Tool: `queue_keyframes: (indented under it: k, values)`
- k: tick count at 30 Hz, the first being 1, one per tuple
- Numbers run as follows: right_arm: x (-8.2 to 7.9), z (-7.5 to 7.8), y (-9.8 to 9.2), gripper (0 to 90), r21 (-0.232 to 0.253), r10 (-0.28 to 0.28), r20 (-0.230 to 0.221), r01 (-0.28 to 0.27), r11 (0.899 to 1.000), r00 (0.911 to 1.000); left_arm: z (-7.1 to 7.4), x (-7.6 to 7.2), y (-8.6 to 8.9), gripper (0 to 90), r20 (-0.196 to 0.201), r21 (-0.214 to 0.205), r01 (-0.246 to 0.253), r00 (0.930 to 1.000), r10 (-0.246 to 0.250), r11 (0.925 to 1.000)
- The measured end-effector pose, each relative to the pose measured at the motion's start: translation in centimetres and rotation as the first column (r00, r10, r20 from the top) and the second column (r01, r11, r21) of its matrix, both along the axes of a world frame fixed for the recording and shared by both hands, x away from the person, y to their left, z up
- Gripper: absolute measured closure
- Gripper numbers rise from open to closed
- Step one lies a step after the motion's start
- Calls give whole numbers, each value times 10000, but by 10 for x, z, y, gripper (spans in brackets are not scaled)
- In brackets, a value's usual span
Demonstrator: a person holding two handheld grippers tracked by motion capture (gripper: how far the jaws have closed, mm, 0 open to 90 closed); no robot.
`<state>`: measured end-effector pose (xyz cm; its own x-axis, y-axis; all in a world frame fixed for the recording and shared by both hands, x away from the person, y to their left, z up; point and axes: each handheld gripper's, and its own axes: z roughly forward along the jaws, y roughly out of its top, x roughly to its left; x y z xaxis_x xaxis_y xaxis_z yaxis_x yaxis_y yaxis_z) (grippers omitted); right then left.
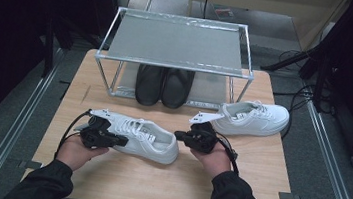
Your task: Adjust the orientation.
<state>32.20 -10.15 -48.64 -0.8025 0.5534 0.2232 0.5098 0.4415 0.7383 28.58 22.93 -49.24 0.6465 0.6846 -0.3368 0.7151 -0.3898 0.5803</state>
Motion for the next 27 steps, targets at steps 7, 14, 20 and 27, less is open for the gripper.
queue_keyframes:
  k: [7,14,20,27]
  values:
    - [-8,0,-2,900,43,337,-239,-337,9994,9991,0,8,2,831,-157,-122,182,9997,-184,9998]
    - [-13,0,-3,900,132,531,-475,-525,9985,9975,0,14,2,831,-175,-84,298,9994,-300,9995]
    - [-19,0,-4,900,152,798,-602,-791,9968,9950,1,18,1,823,-386,-187,320,9987,-327,9993]
    - [-26,1,-3,900,96,1046,-668,-1042,9945,9923,2,23,1,831,-519,-112,425,9977,-430,9990]
